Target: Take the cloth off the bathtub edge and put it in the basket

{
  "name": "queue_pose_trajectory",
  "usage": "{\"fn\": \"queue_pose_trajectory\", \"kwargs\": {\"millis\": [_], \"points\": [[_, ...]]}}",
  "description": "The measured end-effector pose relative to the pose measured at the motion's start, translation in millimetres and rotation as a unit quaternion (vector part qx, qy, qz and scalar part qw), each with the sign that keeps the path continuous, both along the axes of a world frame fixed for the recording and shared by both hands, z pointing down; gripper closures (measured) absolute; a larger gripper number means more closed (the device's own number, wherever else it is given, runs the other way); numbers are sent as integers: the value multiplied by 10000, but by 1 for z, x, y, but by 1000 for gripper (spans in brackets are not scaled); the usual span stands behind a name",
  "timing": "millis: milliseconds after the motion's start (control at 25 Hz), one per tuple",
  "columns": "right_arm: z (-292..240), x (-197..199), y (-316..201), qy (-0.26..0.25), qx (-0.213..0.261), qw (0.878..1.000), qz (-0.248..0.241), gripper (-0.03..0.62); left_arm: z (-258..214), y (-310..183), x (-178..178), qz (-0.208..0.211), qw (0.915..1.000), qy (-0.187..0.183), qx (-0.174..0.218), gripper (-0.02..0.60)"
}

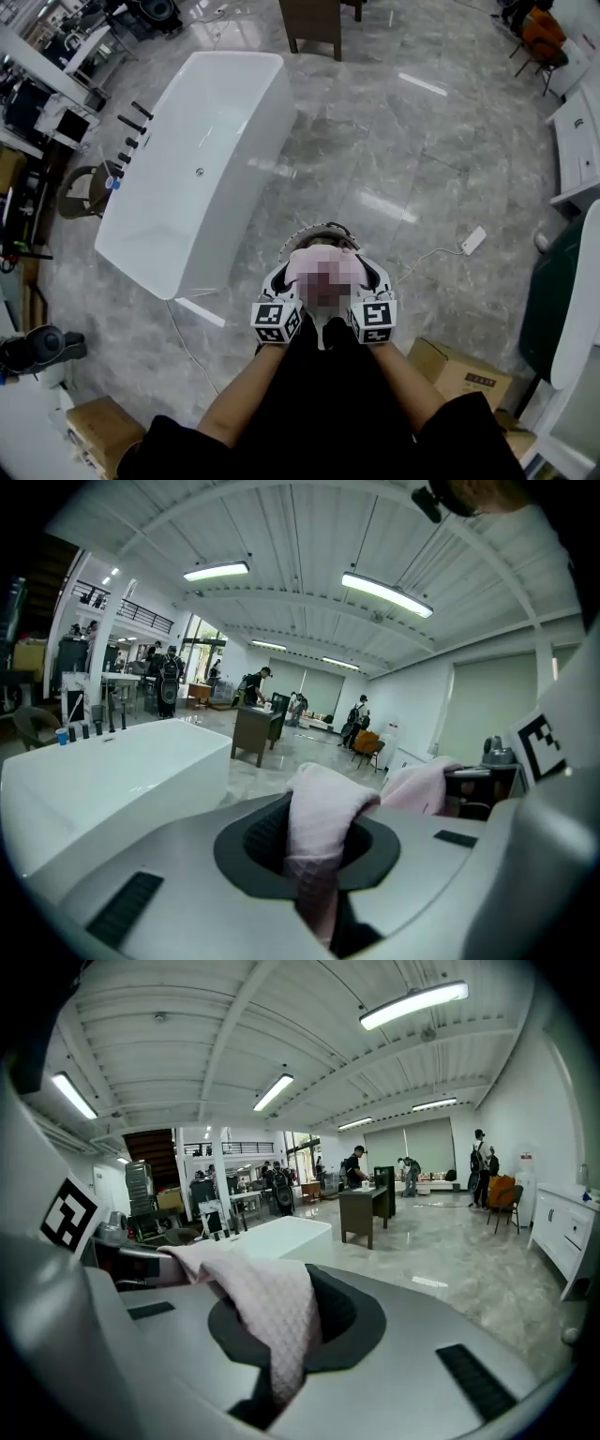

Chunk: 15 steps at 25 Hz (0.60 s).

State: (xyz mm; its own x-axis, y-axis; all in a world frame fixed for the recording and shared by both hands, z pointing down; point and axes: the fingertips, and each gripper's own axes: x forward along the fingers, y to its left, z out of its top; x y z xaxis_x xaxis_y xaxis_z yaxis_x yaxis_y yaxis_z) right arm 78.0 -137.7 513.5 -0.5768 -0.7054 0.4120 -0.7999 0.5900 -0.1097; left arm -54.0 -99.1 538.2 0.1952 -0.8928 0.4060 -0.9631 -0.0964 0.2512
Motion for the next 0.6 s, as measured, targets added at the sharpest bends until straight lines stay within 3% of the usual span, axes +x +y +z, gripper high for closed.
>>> {"fn": "queue_pose_trajectory", "kwargs": {"millis": [160, 600], "points": [[18, -14, -6, 137, -63, 9999, 11, 557, 27, 4, -18, -63, 9995, 303, -70, 523], [93, -42, -6, 549, -730, 9957, -180, 557, 107, -11, -46, -123, 9964, 479, -692, 522]]}}
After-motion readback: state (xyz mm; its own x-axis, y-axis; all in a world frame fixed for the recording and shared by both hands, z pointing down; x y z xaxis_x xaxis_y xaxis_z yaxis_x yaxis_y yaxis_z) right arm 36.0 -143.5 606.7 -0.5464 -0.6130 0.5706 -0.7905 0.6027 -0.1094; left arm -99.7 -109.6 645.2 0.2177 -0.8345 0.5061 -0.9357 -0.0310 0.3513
